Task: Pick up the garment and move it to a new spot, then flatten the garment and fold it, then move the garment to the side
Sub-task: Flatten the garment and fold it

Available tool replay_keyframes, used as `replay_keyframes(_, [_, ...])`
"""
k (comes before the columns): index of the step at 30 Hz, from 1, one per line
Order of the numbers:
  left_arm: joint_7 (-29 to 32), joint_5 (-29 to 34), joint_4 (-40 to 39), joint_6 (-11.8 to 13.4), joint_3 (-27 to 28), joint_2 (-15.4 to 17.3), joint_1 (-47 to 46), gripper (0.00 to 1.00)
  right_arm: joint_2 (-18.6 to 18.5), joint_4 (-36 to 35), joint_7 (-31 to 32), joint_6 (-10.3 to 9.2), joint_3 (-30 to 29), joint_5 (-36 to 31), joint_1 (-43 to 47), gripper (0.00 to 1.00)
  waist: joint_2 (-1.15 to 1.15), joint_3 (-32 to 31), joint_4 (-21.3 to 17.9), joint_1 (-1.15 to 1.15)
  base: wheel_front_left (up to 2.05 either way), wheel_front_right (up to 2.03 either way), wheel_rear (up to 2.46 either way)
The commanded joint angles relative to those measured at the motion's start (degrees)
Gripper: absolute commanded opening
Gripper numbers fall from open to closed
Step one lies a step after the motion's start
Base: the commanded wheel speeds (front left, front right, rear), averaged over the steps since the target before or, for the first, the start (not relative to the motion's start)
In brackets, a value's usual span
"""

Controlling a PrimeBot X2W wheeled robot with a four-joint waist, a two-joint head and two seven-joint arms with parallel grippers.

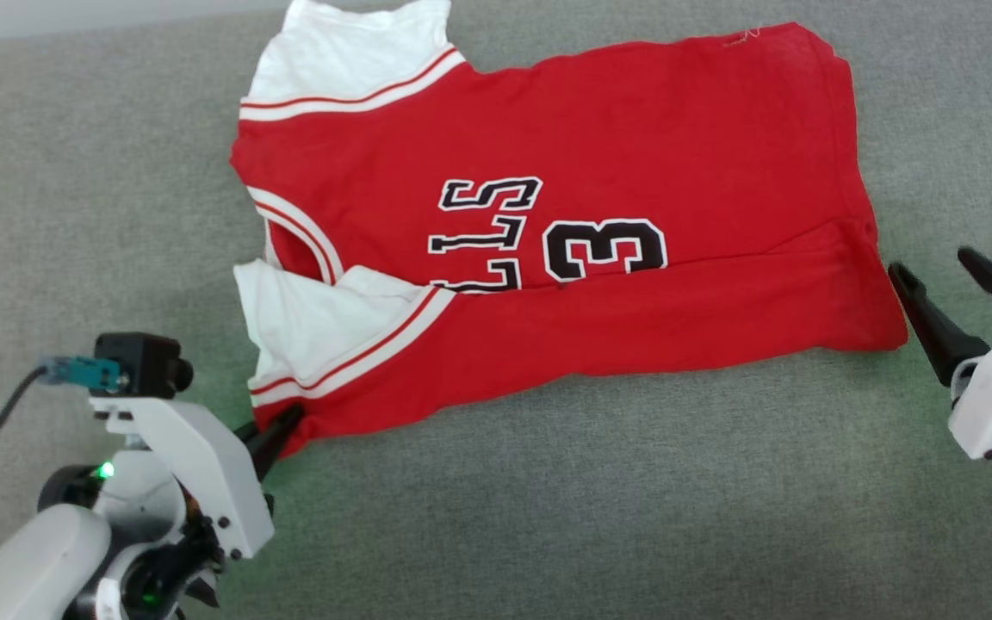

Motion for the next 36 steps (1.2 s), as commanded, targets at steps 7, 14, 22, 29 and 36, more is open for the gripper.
replay_keyframes(7, [0.1,0.2,1.1,-1.5,-2.3,-2.2,0.1,0.00,-5.8,-2.4,15.5,-0.09,2.4,1.3,-0.4,1.00,0.00,-0.6,2.0,0.00,0.00,0.00,0.00])
replay_keyframes(14, [-0.3,1.0,2.2,-2.8,-3.2,-4.4,-2.0,0.00,-7.8,-0.5,25.4,-0.09,3.0,1.4,-2.6,1.00,0.00,0.6,4.0,0.00,0.00,0.00,0.00])
replay_keyframes(22, [-0.9,1.5,4.8,-4.7,-4.5,-7.2,-4.2,0.00,-7.8,5.4,26.6,-0.08,5.2,2.6,-3.2,0.36,0.00,0.8,6.3,0.00,0.00,0.00,0.00])
replay_keyframes(29, [-1.8,1.1,7.3,-6.1,-4.8,-7.9,-3.8,0.00,-8.2,7.6,24.1,-0.10,5.0,3.7,-1.6,0.00,0.00,-1.6,6.8,0.00,0.00,0.00,0.00])
replay_keyframes(36, [-2.4,0.3,6.2,-5.6,-4.6,-6.8,-0.4,0.00,-8.1,8.1,22.5,-0.09,5.3,4.7,0.9,0.00,0.00,-5.4,6.5,0.00,0.00,0.00,0.00])
